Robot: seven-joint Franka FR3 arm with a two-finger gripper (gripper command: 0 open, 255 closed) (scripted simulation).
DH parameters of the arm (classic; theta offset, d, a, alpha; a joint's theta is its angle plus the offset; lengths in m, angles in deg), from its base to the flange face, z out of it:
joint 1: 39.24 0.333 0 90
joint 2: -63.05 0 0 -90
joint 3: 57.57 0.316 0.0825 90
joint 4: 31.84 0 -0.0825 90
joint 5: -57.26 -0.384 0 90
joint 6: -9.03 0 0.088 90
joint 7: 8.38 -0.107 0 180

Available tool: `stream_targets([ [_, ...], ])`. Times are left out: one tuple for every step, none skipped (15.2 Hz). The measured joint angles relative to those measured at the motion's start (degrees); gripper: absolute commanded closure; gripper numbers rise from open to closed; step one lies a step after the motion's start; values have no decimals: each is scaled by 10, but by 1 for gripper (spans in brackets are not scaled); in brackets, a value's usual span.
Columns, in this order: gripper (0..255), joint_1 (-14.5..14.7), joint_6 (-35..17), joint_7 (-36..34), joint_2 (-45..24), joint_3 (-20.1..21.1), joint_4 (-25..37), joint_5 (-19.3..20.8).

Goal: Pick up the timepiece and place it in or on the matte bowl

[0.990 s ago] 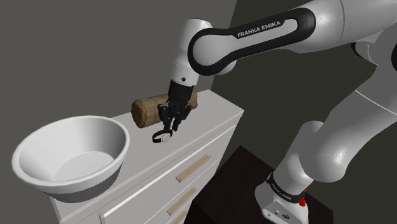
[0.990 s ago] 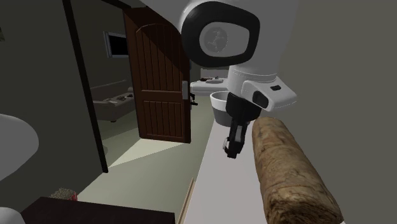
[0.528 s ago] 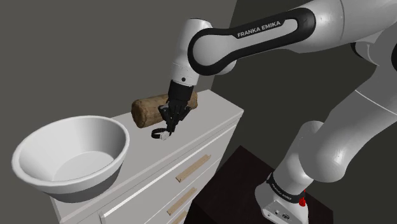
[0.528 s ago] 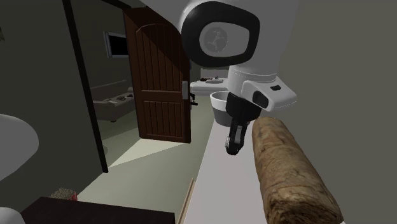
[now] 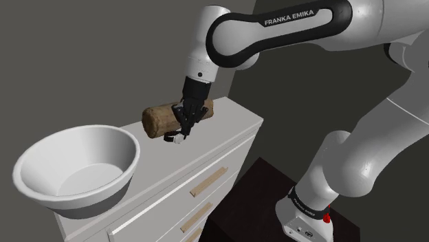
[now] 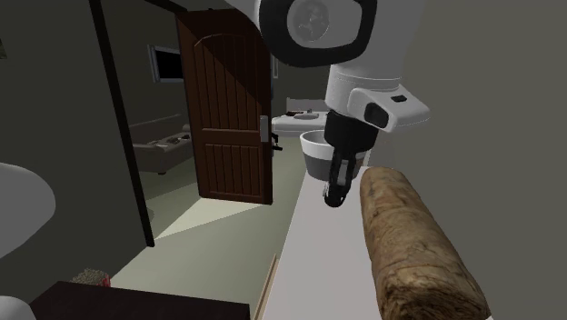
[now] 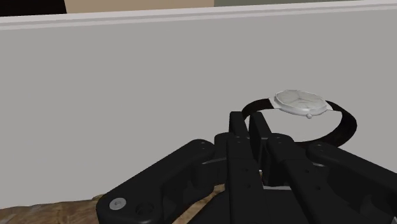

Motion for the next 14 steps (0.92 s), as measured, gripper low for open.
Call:
stream_targets([
  [255,0,7,-2,4,-1,4,0],
  [255,-1,15,-3,5,-1,10,2],
  [255,-1,24,-5,9,-2,15,2],
  [255,-1,32,-7,14,-2,18,2],
  [255,-1,40,-10,17,-2,25,3],
  [255,-1,48,-11,16,-3,33,4],
  [255,-2,54,-12,18,-4,37,5],
  [255,-2,63,-13,20,-5,43,6],
  [255,-3,69,-14,23,-6,48,6],
  [255,-3,77,-16,25,-7,54,7],
  [255,-3,85,-19,24,-7,62,8],
  [255,-3,92,-21,25,-7,69,8],
  [255,-3,100,-23,26,-7,77,9],
  [255,-3,107,-25,26,-8,84,10],
])
